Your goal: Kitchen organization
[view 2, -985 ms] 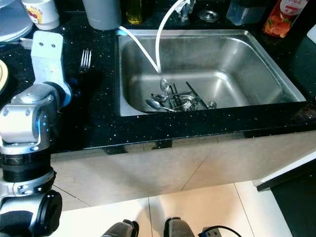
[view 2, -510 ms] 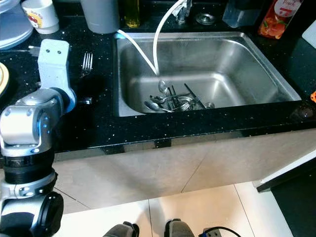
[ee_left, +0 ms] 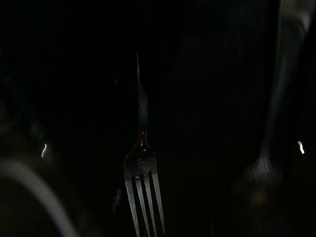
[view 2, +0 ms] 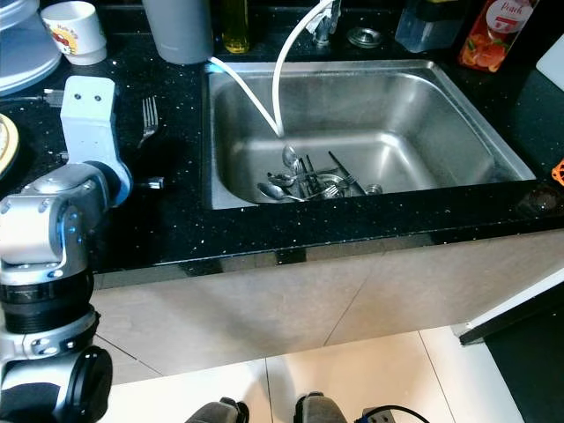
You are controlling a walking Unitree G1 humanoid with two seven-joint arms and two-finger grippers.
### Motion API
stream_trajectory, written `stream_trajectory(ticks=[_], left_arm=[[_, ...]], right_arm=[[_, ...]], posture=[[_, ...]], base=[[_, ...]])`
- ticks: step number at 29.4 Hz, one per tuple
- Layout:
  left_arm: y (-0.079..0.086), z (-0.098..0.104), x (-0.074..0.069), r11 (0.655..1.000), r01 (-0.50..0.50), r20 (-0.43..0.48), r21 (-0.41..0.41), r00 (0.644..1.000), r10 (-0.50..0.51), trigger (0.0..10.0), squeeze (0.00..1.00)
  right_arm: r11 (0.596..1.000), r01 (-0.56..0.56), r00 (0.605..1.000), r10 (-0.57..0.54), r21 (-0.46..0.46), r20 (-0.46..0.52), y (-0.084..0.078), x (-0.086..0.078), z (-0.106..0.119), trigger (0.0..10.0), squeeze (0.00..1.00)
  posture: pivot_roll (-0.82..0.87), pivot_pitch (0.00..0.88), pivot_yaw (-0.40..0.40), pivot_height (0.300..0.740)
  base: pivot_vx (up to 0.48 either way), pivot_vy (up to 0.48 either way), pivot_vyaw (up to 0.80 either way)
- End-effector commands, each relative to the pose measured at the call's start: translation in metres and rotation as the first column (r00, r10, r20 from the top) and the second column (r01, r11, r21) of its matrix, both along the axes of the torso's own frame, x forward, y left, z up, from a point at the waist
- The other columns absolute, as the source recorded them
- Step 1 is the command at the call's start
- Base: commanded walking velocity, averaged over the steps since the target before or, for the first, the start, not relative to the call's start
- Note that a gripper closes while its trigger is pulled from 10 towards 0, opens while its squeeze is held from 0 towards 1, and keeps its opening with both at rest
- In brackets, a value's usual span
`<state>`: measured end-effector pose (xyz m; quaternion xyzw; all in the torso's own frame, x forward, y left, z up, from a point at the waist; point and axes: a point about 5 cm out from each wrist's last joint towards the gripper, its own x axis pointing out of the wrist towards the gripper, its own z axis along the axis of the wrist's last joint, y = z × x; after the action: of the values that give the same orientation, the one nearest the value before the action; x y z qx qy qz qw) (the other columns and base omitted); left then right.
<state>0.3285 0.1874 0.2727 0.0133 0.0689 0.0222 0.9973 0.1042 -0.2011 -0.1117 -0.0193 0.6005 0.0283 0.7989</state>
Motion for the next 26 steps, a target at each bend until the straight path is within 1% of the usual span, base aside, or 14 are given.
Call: stream_trajectory(ticks=[1,4,5,6,7,8,10,11,12,15,18,19,23,26], left_arm=[[-0.003,0.036,0.000,0.998,0.041,0.217,-0.043,0.976,-0.031,0.0,0.00],[-0.005,0.062,-0.004,0.993,0.098,0.367,-0.067,0.928,-0.067,0.0,0.00],[-0.008,0.081,-0.010,0.982,0.167,0.476,-0.088,0.873,-0.106,0.0,0.00],[-0.012,0.095,-0.015,0.964,0.248,0.559,-0.098,0.815,-0.153,1.8,0.00],[-0.012,0.095,-0.015,0.964,0.248,0.559,-0.098,0.815,-0.153,1.8,0.00],[-0.017,0.104,-0.020,0.940,0.327,0.608,-0.100,0.768,-0.203,3.8,0.00],[-0.031,0.114,-0.029,0.850,0.521,0.668,-0.077,0.660,-0.345,10.0,0.00],[-0.037,0.116,-0.033,0.793,0.606,0.685,-0.059,0.602,-0.409,10.0,0.00],[-0.037,0.116,-0.033,0.793,0.606,0.685,-0.059,0.602,-0.409,10.0,0.00],[-0.045,0.116,-0.037,0.664,0.747,0.708,0.005,0.466,-0.530,10.0,0.00],[-0.047,0.114,-0.036,0.628,0.777,0.688,0.055,0.426,-0.588,10.0,0.00],[-0.051,0.103,-0.033,0.541,0.819,0.598,0.193,0.338,-0.726,10.0,0.00],[-0.054,0.089,-0.027,0.480,0.821,0.460,0.309,0.313,-0.831,10.0,0.00],[-0.055,0.072,-0.007,0.485,0.764,0.296,0.425,0.389,-0.872,10.0,0.00]], right_arm=[[1.000,0.011,0.997,-0.011,-0.006,0.072,-0.003,0.016,0.005,10.0,0.00],[1.000,0.013,0.997,-0.013,-0.004,0.072,-0.003,0.016,0.005,10.0,0.00],[1.000,0.016,0.997,-0.015,-0.002,0.072,-0.002,0.016,0.005,10.0,0.00],[1.000,0.017,0.997,-0.017,-0.001,0.073,-0.002,0.016,0.005,10.0,0.00],[1.000,0.017,0.997,-0.017,-0.001,0.073,-0.002,0.016,0.005,10.0,0.00],[1.000,0.021,0.997,-0.021,0.001,0.075,-0.002,0.017,0.005,10.0,0.00],[0.999,0.038,0.996,-0.039,0.007,0.077,-0.001,0.017,0.005,10.0,0.00],[0.999,0.049,0.996,-0.050,0.011,0.078,-0.001,0.017,0.005,10.0,0.00],[0.999,0.049,0.996,-0.050,0.011,0.078,-0.001,0.017,0.005,10.0,0.00],[0.998,0.057,0.996,-0.058,0.017,0.067,0.000,0.016,0.004,10.0,0.00],[0.999,0.052,0.997,-0.052,0.015,0.061,0.000,0.015,0.004,10.0,0.00],[0.999,0.051,0.997,-0.051,0.014,0.055,0.000,0.014,0.004,10.0,0.00],[0.998,0.055,0.997,-0.055,0.013,0.052,0.000,0.012,0.003,10.0,0.00],[0.998,0.063,0.997,-0.063,0.011,0.049,-0.001,0.010,0.003,10.0,0.00]], posture=[[0.10,0.126,-0.070,0.740],[0.10,0.124,-0.070,0.740],[0.09,0.125,-0.069,0.740],[0.09,0.125,-0.069,0.740],[0.09,0.125,-0.069,0.740],[0.09,0.124,-0.067,0.740],[0.09,0.123,-0.064,0.740],[0.09,0.123,-0.063,0.740],[0.09,0.123,-0.063,0.740],[0.08,0.122,-0.060,0.740],[0.08,0.122,-0.060,0.740],[0.07,0.123,-0.057,0.740],[0.06,0.124,-0.054,0.740],[0.06,0.129,-0.047,0.740]], base=[[0.000,0.000,0.00],[0.000,0.000,0.00],[0.000,0.000,0.00],[0.000,0.000,0.00],[0.000,0.000,0.00],[0.000,0.000,0.00],[0.000,0.000,0.00],[0.000,0.000,0.00],[0.000,0.000,0.00],[0.000,0.000,-0.26],[0.000,0.000,-0.79],[0.000,0.000,-0.79],[0.000,0.000,-0.79],[0.000,0.000,-0.79]])
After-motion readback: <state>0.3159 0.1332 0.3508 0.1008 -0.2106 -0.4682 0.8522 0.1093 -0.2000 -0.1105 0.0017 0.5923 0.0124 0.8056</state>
